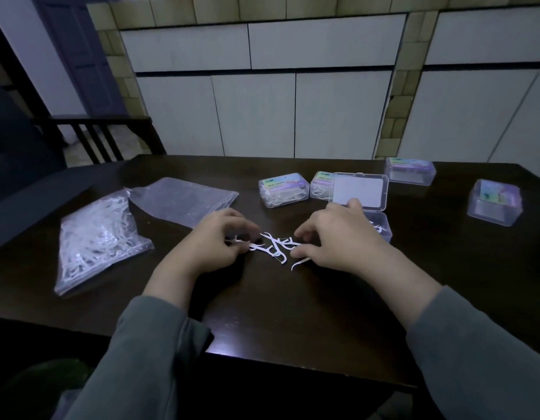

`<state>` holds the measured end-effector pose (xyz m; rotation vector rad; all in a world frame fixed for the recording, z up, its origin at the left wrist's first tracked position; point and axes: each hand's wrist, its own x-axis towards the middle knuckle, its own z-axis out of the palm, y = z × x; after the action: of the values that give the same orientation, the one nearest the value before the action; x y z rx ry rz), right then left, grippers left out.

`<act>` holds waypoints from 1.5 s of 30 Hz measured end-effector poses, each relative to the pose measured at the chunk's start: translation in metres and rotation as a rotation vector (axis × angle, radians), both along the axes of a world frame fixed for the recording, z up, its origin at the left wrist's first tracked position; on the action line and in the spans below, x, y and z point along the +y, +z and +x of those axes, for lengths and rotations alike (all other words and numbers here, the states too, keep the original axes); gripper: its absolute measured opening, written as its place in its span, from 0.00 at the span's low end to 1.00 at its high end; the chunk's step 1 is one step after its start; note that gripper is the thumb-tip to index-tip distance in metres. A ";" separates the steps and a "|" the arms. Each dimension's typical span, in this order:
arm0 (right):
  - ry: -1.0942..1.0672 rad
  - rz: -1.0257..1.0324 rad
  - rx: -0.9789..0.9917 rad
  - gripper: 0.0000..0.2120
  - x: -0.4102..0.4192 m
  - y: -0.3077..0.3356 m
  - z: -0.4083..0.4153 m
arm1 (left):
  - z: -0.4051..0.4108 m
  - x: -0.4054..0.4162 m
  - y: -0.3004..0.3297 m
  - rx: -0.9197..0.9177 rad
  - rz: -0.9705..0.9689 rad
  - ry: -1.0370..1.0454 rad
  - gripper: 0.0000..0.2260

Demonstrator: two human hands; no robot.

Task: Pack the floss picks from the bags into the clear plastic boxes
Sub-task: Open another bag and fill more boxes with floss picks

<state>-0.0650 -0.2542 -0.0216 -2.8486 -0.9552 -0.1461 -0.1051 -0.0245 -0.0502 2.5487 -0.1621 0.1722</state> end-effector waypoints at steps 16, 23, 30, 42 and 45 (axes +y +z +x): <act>-0.001 -0.067 -0.044 0.18 0.014 -0.005 -0.001 | -0.003 0.003 0.001 0.001 0.053 0.048 0.11; -0.001 -0.069 -0.104 0.11 0.028 -0.011 -0.005 | -0.005 -0.001 0.004 0.004 0.030 0.119 0.06; -0.048 -0.214 -0.169 0.09 0.035 -0.017 -0.008 | -0.008 -0.003 0.002 -0.010 0.092 0.148 0.03; -0.065 -0.229 -0.202 0.09 0.035 -0.018 -0.008 | -0.010 -0.017 -0.005 -0.021 0.204 0.171 0.05; -0.085 -0.043 -0.209 0.08 0.021 -0.005 -0.005 | -0.010 -0.018 -0.002 -0.066 0.165 0.150 0.06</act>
<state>-0.0705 -0.2331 -0.0266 -2.9588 -0.8825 -0.4449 -0.1156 -0.0424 -0.0522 2.7221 -0.0096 0.3129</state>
